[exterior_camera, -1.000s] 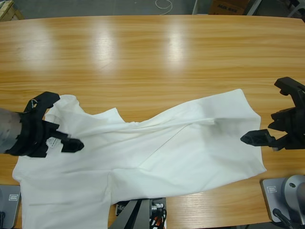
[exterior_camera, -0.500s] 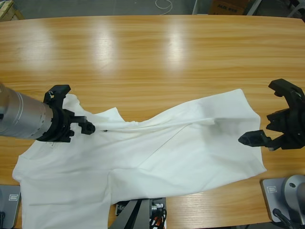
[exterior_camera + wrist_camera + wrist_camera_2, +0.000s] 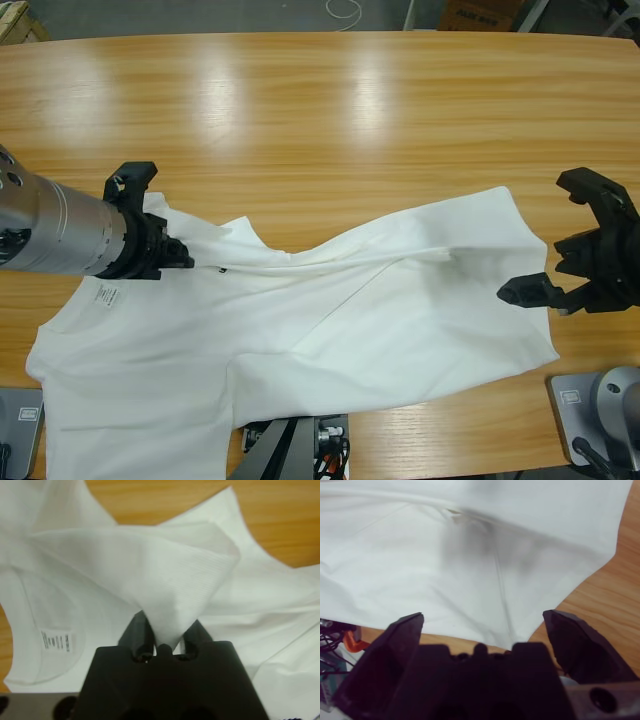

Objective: Fold clothes

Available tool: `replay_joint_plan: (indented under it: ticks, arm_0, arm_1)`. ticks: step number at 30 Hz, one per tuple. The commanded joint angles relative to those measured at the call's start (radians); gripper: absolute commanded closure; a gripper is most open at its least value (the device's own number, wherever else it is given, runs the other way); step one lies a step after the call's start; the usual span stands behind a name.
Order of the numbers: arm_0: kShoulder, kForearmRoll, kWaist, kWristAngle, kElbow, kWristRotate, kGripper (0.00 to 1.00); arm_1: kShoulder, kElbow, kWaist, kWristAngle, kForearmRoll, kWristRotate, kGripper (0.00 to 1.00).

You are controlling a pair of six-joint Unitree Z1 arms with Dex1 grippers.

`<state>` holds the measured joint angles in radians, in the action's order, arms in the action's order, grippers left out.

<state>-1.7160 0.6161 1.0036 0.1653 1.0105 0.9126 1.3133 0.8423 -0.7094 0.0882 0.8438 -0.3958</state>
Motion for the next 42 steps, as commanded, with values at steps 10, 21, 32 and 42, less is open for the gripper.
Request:
replay_joint_plan:
  ticks: [10, 21, 32, 42]
  arm_0:
    - [-0.155, -0.146, -0.338, -0.022, 0.294, -0.233, 1.000]
    - [-0.429, -0.075, -0.504, -0.144, 0.655, -0.306, 1.000]
    - [-0.740, 0.251, -0.592, -0.198, 1.283, -0.342, 1.000]
    - [-0.627, 0.527, -0.514, -0.029, 1.290, -0.436, 0.000]
  arm_1:
    - [0.061, 0.055, 0.000, -0.048, -0.032, 0.024, 0.000]
    - [0.241, 0.243, 0.127, -0.145, -0.078, 0.139, 0.000]
    - [0.336, 0.370, 0.192, -0.194, -0.078, 0.189, 0.000]
    - [0.336, 0.444, 0.192, -0.061, -0.067, 0.302, 0.000]
